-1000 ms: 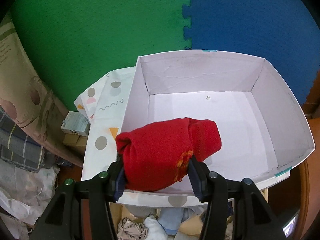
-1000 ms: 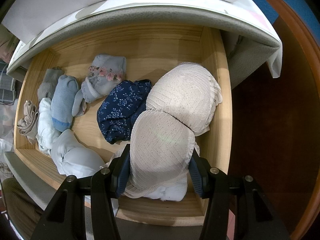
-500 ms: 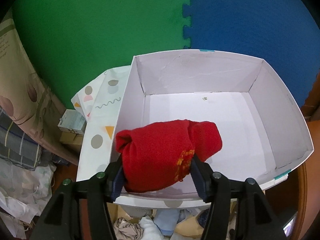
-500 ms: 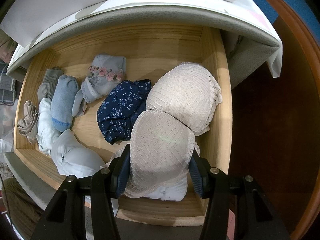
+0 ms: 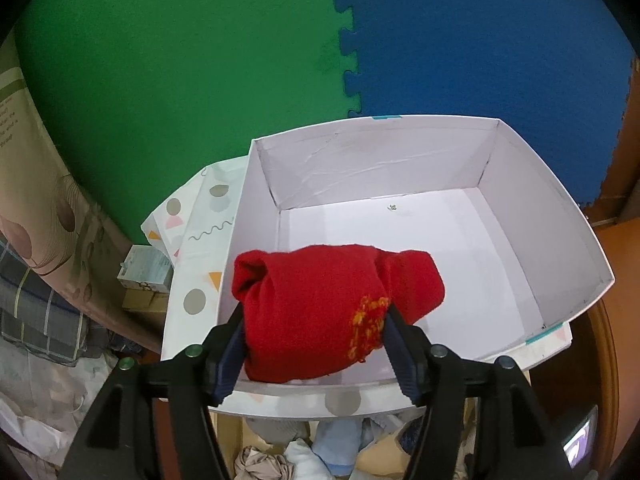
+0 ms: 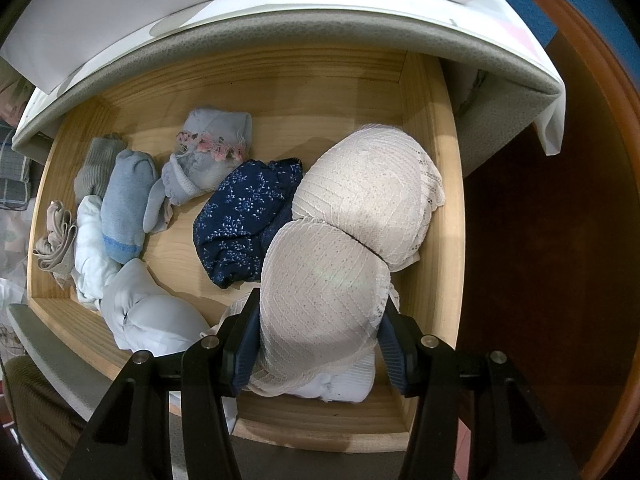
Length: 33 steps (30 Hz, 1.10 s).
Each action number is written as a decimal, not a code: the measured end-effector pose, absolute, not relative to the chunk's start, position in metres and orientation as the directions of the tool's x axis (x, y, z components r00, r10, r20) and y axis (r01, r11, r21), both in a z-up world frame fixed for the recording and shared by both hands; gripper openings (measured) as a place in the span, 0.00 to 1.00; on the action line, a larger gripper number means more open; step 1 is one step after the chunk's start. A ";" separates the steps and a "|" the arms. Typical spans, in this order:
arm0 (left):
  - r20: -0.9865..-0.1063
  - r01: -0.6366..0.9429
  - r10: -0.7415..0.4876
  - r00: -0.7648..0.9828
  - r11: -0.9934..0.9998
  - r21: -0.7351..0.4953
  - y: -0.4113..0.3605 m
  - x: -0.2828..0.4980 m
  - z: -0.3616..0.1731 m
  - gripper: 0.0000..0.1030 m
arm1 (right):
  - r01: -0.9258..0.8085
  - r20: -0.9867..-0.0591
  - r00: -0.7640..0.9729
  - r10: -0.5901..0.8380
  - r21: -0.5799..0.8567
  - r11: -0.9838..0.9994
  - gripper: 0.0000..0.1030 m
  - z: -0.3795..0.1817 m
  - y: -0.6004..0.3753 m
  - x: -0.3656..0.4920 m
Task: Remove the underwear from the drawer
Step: 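Lower the red garment into the white box and open the left tool, then lift the beige bra with the right tool toward the white box while the left tool withdraws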
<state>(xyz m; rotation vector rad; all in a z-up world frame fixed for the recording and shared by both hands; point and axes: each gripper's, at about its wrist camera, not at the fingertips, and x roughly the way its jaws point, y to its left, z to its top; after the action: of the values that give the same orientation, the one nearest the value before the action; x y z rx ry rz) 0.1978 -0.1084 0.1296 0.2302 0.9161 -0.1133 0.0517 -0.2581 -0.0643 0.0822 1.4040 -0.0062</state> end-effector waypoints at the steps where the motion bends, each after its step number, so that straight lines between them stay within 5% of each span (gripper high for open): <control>1: -0.795 0.195 0.000 0.606 0.970 0.148 -0.108 0.197 0.130 0.63 | 0.052 -0.985 0.166 0.044 0.053 0.997 0.48 -0.064 -0.258 0.051; 33: -0.717 0.180 0.038 0.696 0.957 0.226 -0.051 0.130 0.161 0.68 | 0.070 -0.961 0.274 0.033 0.054 0.996 0.46 -0.040 -0.266 0.042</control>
<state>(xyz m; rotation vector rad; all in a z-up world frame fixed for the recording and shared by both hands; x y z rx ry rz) 0.1297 -0.0514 0.1612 0.2905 0.7999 -0.0803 0.0425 -0.2656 -0.0403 0.0916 1.2935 -0.0251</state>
